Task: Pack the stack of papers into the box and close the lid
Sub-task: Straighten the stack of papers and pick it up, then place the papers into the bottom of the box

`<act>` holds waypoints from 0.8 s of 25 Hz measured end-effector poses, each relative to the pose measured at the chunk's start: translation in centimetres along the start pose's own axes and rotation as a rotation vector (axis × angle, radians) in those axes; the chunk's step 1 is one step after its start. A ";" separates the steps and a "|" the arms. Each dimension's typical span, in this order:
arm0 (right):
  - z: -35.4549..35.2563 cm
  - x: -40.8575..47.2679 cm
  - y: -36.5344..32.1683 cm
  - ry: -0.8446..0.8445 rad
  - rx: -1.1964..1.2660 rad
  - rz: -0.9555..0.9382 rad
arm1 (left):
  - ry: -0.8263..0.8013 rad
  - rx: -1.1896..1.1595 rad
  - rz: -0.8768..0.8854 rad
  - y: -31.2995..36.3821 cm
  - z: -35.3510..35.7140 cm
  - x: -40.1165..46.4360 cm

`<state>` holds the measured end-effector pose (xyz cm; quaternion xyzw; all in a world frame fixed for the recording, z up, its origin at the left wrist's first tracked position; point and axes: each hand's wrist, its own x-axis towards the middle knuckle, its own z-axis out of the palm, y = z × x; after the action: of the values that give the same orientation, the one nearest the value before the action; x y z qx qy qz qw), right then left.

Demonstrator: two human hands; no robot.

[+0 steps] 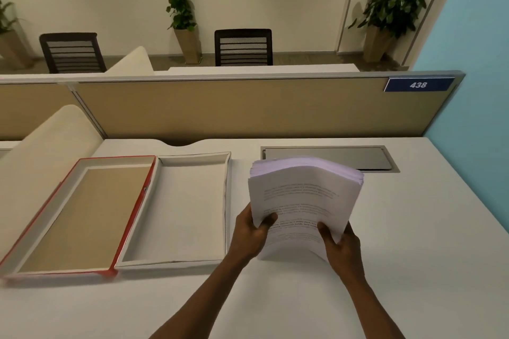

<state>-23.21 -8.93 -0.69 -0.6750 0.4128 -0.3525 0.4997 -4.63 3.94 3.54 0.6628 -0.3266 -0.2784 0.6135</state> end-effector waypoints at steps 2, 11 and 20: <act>-0.1 -0.7 0.2 0.047 0.009 0.013 | 0.007 0.045 0.052 0.4 0.5 -1.2; 0.0 -1.6 -1.4 0.031 -0.075 -0.018 | 0.047 0.058 0.049 0.2 -0.5 -1.7; 7.0 0.4 -7.5 -0.251 -0.046 0.024 | 0.033 0.054 -0.210 5.0 -11.5 0.7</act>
<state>-15.23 -5.43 4.85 -0.7201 0.3632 -0.2495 0.5360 4.22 10.49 9.59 0.7141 -0.2526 -0.3215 0.5682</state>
